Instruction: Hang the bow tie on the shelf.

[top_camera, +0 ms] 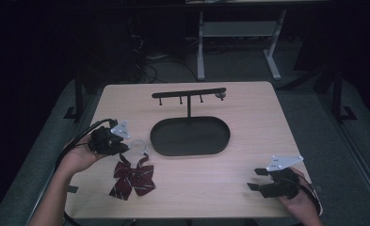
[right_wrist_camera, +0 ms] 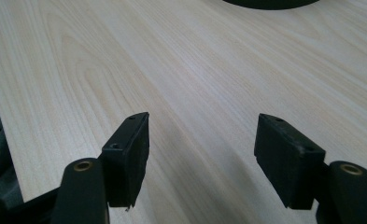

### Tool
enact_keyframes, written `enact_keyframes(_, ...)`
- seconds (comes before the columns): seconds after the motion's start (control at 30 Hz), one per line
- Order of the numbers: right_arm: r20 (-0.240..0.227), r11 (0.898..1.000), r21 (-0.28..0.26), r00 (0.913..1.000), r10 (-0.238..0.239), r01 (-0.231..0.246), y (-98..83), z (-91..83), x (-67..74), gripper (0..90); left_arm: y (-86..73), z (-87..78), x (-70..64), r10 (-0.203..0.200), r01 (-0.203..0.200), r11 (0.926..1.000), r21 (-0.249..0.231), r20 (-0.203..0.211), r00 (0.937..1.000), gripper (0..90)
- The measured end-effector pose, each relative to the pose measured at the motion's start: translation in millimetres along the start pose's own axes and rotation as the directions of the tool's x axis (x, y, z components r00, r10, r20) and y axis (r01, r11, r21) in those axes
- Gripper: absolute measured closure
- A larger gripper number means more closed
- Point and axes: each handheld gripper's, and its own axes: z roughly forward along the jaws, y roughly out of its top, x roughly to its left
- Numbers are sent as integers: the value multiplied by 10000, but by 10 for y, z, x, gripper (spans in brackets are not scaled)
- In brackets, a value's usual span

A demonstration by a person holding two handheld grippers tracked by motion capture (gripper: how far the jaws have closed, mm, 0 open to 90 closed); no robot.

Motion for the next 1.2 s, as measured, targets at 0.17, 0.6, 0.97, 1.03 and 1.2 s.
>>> enact_keyframes(0.17,16,10000,57,10000,-35,35,2,2,5,352,48,-91,-24,191,-193,9997,-137,-109,9998,877)
enact_keyframes(0.6,41,10000,52,10000,-26,26,-6,-6,5,351,119,-195,-27,479,-480,9988,-95,-161,9987,877)
enact_keyframes(0.97,61,10000,47,10000,-20,20,-6,-17,7,351,232,-314,-31,735,-741,9970,-229,-276,9969,877)
enact_keyframes(1.03,54,10000,42,10000,-40,40,-8,-18,5,351,246,-318,-34,692,-699,9973,-240,-269,9972,877)
enact_keyframes(1.2,54,10000,29,10000,-54,53,-2,-19,4,351,297,-338,-20,797,-803,9966,-200,-277,9964,877)
